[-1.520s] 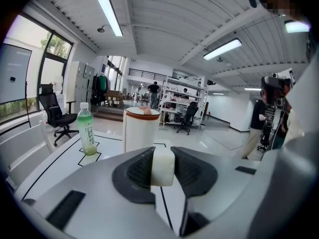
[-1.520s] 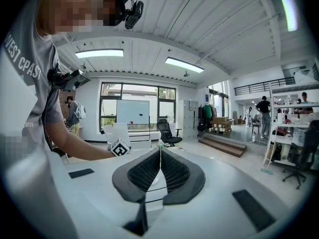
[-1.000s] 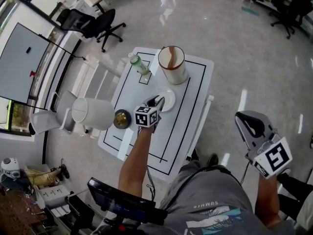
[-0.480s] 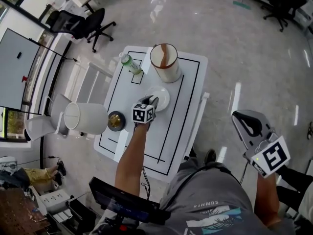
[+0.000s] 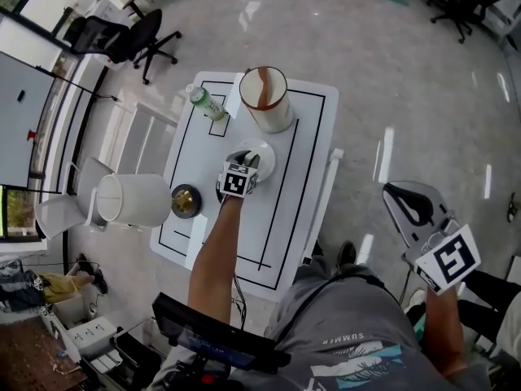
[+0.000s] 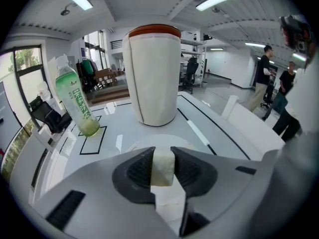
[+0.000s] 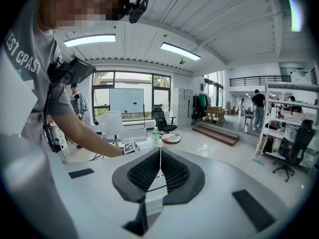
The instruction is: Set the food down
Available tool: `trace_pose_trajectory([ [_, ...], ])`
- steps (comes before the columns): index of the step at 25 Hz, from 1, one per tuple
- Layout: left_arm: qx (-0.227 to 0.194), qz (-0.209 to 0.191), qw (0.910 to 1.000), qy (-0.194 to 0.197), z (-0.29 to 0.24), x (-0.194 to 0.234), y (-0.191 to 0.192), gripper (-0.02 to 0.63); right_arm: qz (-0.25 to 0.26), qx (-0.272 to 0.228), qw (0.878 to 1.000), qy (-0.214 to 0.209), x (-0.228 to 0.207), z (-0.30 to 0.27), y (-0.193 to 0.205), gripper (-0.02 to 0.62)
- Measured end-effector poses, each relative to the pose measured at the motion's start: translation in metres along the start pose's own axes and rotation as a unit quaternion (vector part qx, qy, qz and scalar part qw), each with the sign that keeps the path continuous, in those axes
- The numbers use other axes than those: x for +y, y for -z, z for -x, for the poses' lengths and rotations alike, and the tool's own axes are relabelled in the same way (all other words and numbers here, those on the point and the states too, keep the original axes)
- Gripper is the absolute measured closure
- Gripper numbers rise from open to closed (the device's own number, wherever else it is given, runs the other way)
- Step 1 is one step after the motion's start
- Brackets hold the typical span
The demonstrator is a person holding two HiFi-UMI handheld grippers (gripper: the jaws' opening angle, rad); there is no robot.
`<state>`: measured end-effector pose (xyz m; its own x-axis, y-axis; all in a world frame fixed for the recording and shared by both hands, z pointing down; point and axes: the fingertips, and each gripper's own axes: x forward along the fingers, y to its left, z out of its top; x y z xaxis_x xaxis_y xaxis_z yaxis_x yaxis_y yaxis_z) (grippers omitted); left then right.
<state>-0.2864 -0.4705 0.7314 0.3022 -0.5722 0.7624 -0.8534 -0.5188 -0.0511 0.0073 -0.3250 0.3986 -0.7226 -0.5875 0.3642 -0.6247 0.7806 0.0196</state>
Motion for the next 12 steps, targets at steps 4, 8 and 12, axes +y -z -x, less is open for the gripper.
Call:
trace_pose_trajectory([
  [4,0.020,-0.058,0.9980,-0.017,-0.007,0.000,-0.001,0.506,0.002,0.007,1.000,-0.005,0.003,-0.002,0.003,0.589],
  [8,0.044,-0.101,0.9934,-0.033,-0.012,0.003,0.003,0.506,0.002,0.011,1.000,-0.008,0.004,-0.006,0.005,0.589],
  [12,0.065,-0.146,0.9859,-0.050,-0.016,0.008,0.010,0.506,0.002,0.017,1.000,-0.010,0.005,-0.008,0.008,0.588],
])
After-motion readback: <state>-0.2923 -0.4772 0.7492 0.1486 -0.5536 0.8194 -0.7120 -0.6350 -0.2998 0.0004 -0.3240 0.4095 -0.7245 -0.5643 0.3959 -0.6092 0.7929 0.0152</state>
